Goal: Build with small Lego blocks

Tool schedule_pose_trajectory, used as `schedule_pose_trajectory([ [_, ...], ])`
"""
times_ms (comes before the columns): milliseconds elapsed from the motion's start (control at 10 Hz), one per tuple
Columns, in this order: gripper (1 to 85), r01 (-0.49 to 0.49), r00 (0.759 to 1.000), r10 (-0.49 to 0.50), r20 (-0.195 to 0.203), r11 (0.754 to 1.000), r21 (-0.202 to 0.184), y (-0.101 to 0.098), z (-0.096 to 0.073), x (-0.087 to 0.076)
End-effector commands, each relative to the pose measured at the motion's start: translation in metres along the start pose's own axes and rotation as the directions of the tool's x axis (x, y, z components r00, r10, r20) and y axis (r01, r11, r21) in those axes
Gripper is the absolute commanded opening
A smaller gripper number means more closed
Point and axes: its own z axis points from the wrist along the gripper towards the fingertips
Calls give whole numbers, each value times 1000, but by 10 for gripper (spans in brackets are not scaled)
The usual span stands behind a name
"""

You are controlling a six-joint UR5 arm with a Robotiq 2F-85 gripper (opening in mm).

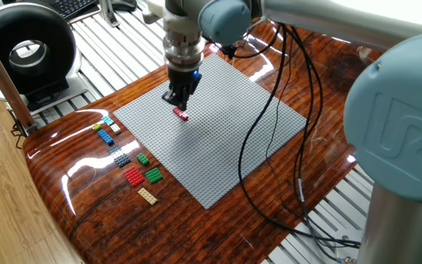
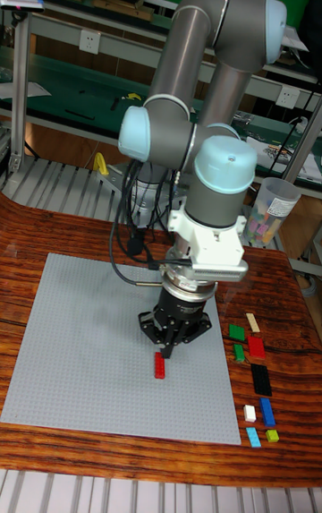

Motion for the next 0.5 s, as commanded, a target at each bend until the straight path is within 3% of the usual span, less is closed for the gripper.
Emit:
schedule_pose_trajectory([
  [0,13,-85,996,86,29,996,-27,44,7,-1],
  [200,13,-26,1000,26,0,1000,-11,37,6,7],
  [400,13,42,999,-42,-16,999,-21,39,6,11],
])
